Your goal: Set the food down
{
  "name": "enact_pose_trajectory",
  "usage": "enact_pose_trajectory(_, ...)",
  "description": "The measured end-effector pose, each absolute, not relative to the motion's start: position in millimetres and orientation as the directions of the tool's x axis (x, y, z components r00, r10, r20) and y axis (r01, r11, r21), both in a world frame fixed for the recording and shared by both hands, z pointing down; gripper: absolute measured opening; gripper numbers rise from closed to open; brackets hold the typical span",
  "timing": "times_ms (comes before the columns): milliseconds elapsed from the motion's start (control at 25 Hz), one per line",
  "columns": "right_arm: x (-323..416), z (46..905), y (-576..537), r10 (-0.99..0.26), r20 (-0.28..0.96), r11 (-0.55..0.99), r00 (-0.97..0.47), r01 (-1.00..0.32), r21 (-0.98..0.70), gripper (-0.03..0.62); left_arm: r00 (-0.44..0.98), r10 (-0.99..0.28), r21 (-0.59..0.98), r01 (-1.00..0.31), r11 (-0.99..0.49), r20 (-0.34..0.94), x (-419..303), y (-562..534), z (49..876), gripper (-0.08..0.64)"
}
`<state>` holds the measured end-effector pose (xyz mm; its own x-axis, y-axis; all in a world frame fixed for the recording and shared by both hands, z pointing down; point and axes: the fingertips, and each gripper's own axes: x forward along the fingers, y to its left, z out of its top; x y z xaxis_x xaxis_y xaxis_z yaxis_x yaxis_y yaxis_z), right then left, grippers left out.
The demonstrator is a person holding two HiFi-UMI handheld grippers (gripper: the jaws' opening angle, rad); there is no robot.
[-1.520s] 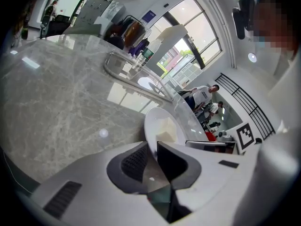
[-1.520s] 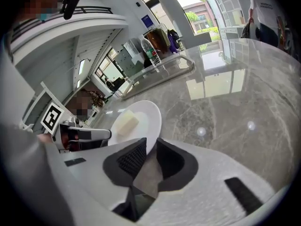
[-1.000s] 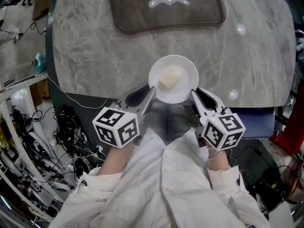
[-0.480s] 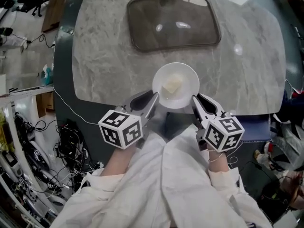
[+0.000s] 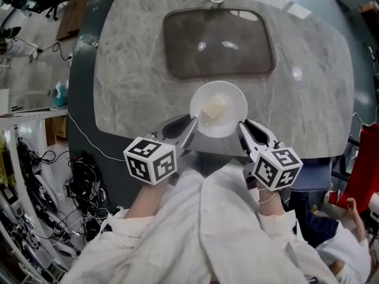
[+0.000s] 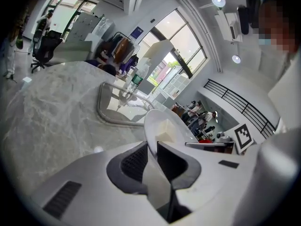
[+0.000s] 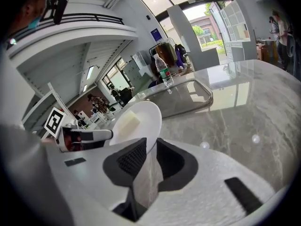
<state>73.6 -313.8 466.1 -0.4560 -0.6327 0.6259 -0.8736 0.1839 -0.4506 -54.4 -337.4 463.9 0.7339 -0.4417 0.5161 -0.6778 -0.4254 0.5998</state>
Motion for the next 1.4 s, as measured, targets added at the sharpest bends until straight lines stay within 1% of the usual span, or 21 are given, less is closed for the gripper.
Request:
enact_pose_trajectory(440, 94.1, 467.9, -383.9, -0.62, 0.637, 0.195, -0.457, -0.877, -0.439, 0.061, 0.726, -0.444, 0.603, -0.686, -0.407, 0.525, -34.1, -404.4, 467.9, 0.069)
enact_pose_trajectory(720, 98.6, 480.5, -426.8, -0.603, 0.635, 0.213, -0.482, -0.865, -0.455, 0.061, 0.715, -0.442, 0.595, -0.698, -0.399, 0.542, -29.5, -446.1, 480.8, 0.069)
enact_pose_trajectory(1400, 115.7, 505.9, -511.5, -0.574, 0.634, 0.254, -0.519, -0.848, -0.464, 0.061, 0.693, -0.475, 0.582, -0.717, -0.383, 0.542, -12.6, -524.0, 503.2, 0.069)
